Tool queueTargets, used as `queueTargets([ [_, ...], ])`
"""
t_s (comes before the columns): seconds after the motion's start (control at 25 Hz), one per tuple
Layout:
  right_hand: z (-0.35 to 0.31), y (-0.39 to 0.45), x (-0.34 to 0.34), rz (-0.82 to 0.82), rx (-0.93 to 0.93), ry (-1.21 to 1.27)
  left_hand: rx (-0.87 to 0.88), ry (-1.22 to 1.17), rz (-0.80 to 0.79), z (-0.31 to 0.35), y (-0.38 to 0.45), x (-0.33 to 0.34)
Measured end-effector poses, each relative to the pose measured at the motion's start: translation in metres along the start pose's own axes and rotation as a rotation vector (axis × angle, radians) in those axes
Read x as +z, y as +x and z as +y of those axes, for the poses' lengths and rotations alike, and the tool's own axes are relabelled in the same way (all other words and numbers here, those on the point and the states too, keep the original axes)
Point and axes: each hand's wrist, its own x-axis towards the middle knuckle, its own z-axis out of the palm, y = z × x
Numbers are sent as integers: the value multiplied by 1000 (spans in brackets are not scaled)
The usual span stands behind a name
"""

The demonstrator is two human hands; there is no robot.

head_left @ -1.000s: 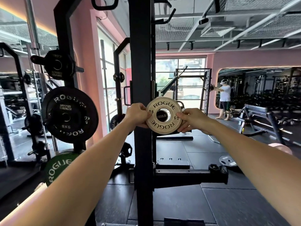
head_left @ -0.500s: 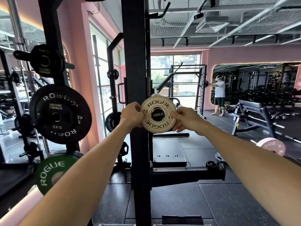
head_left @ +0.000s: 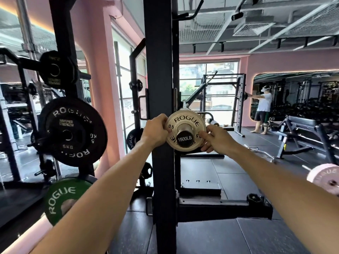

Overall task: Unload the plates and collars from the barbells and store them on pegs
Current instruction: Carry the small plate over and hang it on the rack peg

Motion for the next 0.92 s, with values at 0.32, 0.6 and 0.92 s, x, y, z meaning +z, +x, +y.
queueTargets([
  [0.32,32,75,-3,-16,3,-20,-51,0,7,-28,61,45],
  [0.6,63,143,1,7,-19,-76,-46,20,16,-60,128,84],
  [0.92,93,221,5,12,-16,-120,-15,50,-3,-94,204,131],
])
